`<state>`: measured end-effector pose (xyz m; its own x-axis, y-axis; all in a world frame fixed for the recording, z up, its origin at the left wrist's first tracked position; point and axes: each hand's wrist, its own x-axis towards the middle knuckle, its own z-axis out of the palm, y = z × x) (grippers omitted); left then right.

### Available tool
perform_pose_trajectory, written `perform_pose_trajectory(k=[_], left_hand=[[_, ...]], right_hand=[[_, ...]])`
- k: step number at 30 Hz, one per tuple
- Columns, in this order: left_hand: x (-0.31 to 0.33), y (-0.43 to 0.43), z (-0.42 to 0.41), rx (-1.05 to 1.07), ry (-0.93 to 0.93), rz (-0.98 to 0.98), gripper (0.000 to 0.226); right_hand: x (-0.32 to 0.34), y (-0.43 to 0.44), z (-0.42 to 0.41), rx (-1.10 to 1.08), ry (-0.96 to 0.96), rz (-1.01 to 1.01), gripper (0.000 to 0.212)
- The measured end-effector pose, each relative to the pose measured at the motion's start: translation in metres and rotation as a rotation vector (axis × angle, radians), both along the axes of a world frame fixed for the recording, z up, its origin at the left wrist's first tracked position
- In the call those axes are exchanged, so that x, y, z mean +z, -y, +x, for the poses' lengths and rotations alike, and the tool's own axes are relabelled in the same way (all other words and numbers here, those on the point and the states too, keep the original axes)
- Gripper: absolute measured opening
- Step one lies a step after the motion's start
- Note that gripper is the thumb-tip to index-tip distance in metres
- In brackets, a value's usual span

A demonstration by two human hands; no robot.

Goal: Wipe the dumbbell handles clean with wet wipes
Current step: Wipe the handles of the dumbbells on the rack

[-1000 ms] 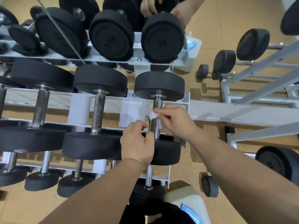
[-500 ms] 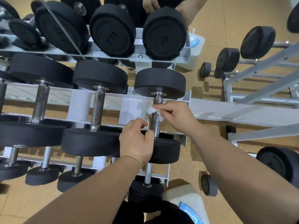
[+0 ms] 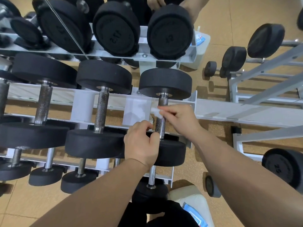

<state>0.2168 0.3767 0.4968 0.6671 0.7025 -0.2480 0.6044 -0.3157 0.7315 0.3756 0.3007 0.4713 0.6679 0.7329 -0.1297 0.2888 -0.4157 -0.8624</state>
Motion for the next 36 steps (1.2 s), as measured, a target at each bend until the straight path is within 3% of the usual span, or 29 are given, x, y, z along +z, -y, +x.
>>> perform_pose_trajectory(k=[6, 11, 16, 18, 23, 27, 31, 34, 36], left_hand=[[0.002, 0.0, 0.0, -0.004, -0.007, -0.018, 0.038], [0.003, -0.001, 0.0, -0.014, 0.008, -0.019, 0.039], [0.0, -0.001, 0.0, -0.017, 0.0, -0.023, 0.038], [0.0, -0.001, 0.0, -0.018, -0.004, -0.026, 0.037], [0.001, -0.002, 0.0, -0.018, 0.006, -0.027, 0.035], [0.0, -0.002, 0.0, -0.02, 0.012, -0.016, 0.037], [-0.002, -0.002, 0.0, -0.019, 0.013, -0.01, 0.035], [-0.001, -0.002, 0.0, -0.023, 0.009, -0.014, 0.035], [-0.001, -0.002, 0.0, -0.026, 0.008, -0.017, 0.035]], right_hand=[[-0.004, -0.017, 0.008, -0.099, 0.176, 0.02, 0.019], [-0.007, 0.023, -0.01, 0.129, 0.054, -0.006, 0.02], [-0.002, -0.006, -0.008, -0.074, 0.127, 0.012, 0.016], [0.002, -0.018, -0.005, -0.172, 0.062, 0.007, 0.01], [0.002, 0.005, -0.015, -0.06, 0.046, -0.02, 0.012], [0.001, 0.004, -0.014, -0.094, 0.092, -0.017, 0.016], [0.007, -0.015, -0.008, -0.249, -0.036, 0.039, 0.024], [0.002, -0.012, -0.012, -0.373, -0.151, 0.068, 0.015], [0.002, -0.004, -0.013, -0.324, -0.194, 0.064, 0.007]])
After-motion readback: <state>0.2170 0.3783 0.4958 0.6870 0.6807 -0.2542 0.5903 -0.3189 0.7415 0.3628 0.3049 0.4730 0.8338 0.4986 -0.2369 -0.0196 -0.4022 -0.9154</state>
